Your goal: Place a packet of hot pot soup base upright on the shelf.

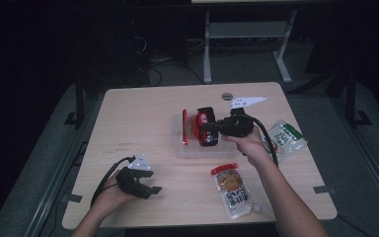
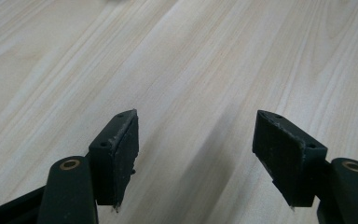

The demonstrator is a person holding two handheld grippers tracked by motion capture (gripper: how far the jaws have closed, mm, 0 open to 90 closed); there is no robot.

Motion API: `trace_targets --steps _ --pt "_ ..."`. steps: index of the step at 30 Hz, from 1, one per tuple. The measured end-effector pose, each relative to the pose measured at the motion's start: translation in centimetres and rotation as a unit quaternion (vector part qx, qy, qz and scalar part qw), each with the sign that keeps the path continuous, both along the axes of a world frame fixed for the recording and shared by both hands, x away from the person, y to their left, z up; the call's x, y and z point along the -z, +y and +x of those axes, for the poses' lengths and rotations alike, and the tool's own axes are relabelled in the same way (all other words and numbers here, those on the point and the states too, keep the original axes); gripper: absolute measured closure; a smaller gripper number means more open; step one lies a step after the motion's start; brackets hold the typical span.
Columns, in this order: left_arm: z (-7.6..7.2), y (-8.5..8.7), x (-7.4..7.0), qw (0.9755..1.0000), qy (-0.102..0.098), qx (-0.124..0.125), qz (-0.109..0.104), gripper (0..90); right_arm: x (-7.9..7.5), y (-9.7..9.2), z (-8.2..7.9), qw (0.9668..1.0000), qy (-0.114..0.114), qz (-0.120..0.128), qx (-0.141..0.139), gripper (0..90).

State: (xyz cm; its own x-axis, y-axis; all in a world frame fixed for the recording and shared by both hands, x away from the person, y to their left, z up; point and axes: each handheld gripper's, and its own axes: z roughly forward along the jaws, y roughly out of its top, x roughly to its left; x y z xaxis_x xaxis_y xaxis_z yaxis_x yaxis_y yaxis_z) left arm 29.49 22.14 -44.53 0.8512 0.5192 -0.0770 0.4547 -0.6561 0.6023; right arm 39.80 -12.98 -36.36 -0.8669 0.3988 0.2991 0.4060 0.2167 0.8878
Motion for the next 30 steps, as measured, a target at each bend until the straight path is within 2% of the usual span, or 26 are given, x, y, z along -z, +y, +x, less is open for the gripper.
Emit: trace_targets --steps 6,20,30 --pt "0.0 -0.1 0.1 1.0000 0.000 0.000 -0.001 31.1 0.6 0.1 0.2 1.0000 0.003 -0.006 0.000 90.0" --pt "0.0 0.0 0.1 0.9999 -0.005 0.007 0.008 31.1 0.9 0.5 0.1 1.0000 0.007 -0.002 0.001 89.8" --pt "-0.1 -0.2 0.2 1.0000 0.001 0.005 0.004 31.1 1.2 1.0 0.0 0.9999 0.011 -0.002 0.000 89.8"
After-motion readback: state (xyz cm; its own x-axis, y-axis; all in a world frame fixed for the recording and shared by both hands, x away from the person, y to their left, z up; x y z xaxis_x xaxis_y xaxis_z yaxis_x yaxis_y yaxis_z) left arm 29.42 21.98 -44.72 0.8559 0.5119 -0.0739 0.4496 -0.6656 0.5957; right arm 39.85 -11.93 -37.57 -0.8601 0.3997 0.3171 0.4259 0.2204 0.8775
